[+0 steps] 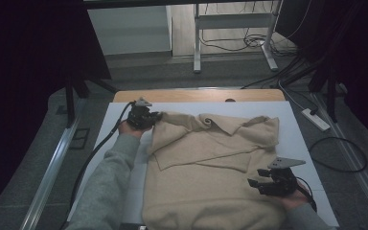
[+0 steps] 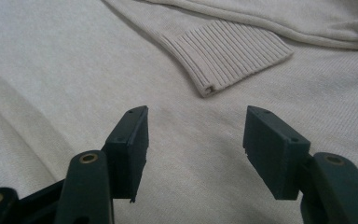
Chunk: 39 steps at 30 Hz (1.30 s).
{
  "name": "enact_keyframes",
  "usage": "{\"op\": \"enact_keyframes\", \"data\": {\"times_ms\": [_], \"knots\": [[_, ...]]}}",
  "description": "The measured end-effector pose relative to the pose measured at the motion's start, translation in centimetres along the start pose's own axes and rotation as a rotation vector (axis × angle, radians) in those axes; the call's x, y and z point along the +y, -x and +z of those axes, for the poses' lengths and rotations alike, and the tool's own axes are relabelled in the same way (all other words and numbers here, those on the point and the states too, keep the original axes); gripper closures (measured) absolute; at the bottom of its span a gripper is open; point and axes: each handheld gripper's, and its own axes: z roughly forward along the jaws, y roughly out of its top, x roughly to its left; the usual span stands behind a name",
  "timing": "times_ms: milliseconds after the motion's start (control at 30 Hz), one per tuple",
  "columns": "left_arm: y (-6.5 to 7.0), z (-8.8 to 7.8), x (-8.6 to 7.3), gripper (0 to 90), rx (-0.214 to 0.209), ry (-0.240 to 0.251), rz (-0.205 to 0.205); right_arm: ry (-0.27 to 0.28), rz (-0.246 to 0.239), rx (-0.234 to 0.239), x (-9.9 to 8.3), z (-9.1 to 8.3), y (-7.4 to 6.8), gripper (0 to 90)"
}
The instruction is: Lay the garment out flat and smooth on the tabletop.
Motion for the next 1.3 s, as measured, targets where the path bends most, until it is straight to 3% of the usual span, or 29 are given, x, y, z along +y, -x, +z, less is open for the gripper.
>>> {"op": "enact_keyframes", "data": {"times_ms": [67,133,200,333,400,500,633,833,967,1033,1300], "knots": [[-1.4,0.5,0.0,77.7,0.059,-0.015,-0.028,0.000,0.001,-0.002,0.0,0.0,0.1,40.4],[-2.8,1.2,-0.3,75.2,0.129,-0.041,-0.097,-0.004,0.002,-0.003,0.0,0.1,0.1,40.4],[-3.3,1.7,-0.8,65.7,0.160,-0.044,-0.141,-0.005,0.004,-0.007,-0.1,0.1,0.2,40.3],[-2.5,1.5,-1.4,44.0,0.123,-0.028,-0.125,-0.006,0.016,-0.007,-0.3,0.0,0.4,40.4],[-1.5,0.9,-1.6,41.7,0.082,-0.033,-0.086,-0.002,0.022,-0.010,-0.3,0.0,0.6,40.4],[-0.2,-0.3,-2.1,39.0,0.024,-0.026,-0.059,0.007,0.025,-0.010,-0.3,-0.2,0.7,40.4],[1.3,-1.9,-3.7,34.6,-0.024,-0.030,-0.069,0.030,0.046,-0.045,-0.3,-0.6,1.1,37.6],[4.2,-4.2,-7.1,30.9,-0.041,-0.065,-0.046,0.056,0.082,-0.077,-0.8,-1.6,2.4,37.1],[6.0,-4.6,-8.7,29.5,-0.071,-0.110,-0.035,0.061,0.101,-0.092,-1.0,-1.7,2.9,35.5],[6.8,-4.7,-9.3,28.4,-0.057,-0.133,-0.015,0.057,0.101,-0.098,-1.0,-1.6,3.0,35.4],[8.3,-4.9,-11.8,29.6,-0.088,-0.187,-0.023,0.039,0.113,-0.126,-1.4,-1.6,3.6,34.3]]}}
